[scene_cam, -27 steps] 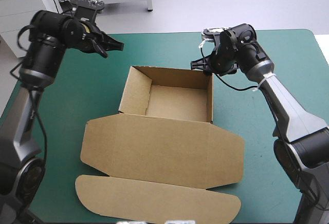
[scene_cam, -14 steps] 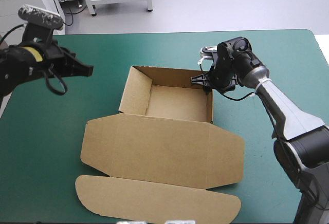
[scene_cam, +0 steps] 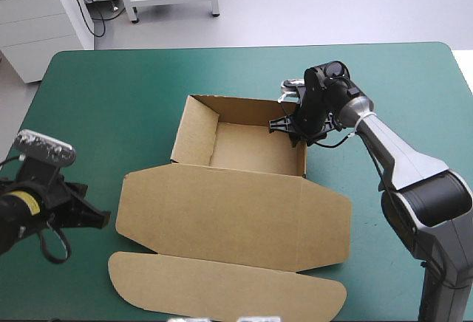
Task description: Fold the box
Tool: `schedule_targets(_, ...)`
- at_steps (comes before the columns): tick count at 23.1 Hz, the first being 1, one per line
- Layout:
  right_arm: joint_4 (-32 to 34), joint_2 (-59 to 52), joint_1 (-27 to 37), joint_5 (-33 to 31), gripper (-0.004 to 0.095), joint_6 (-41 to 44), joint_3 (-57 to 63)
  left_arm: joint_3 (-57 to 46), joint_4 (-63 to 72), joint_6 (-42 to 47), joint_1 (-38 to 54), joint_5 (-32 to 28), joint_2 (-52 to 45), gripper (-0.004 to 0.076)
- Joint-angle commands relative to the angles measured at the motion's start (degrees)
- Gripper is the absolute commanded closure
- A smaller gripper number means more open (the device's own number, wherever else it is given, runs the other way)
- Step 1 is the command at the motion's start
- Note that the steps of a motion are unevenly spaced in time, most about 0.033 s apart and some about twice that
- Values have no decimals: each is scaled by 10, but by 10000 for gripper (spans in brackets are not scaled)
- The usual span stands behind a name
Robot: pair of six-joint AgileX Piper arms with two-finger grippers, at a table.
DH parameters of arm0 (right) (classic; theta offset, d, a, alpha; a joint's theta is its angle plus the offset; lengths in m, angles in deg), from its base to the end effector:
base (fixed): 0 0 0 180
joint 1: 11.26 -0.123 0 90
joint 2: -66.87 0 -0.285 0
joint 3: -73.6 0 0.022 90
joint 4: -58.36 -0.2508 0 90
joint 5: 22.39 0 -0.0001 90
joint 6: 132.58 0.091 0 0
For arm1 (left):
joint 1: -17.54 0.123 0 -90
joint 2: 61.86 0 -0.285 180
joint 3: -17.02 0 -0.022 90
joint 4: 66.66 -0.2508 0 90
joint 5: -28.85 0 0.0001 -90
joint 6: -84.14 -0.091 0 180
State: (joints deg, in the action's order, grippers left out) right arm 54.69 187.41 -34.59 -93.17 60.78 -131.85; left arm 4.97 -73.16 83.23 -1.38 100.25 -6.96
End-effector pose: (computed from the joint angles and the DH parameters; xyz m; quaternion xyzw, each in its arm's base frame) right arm 0.3823 0.1709 0.2800 -0.0795 0.9887 0.0684 0.1068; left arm 0.1152 -0.0292 0.4071 0.1585 0.9196 0.0004 0.3594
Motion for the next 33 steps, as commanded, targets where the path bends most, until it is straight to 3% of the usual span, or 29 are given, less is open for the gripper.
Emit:
schedule_targets(1,-14,-24,1,-11,684,1,-14,-50,-5,16,-1,-8,-65,731)
schedule_targets(5,-3,-23,1,-11,929,1,-14,-114,-8,18,-1,-19,-129,731)
schedule_targets(13,48,-43,29,-12,927,-16,-15,-223,-52,106,-1,-21,-237,731)
schedule_targets(20,89,-96,206,-12,927,-100,-15,-278,-45,135,-1,25,-252,731)
schedule_targets(22,99,-105,289,-12,927,-121,-14,-287,-32,135,-1,22,-252,731)
schedule_targets(28,18,-108,514,-12,928,-128,-14,-340,-26,103,-1,-4,-252,731)
schedule_targets(33,13,-108,576,-12,928,-125,-14,-338,-22,101,-1,-12,-252,731)
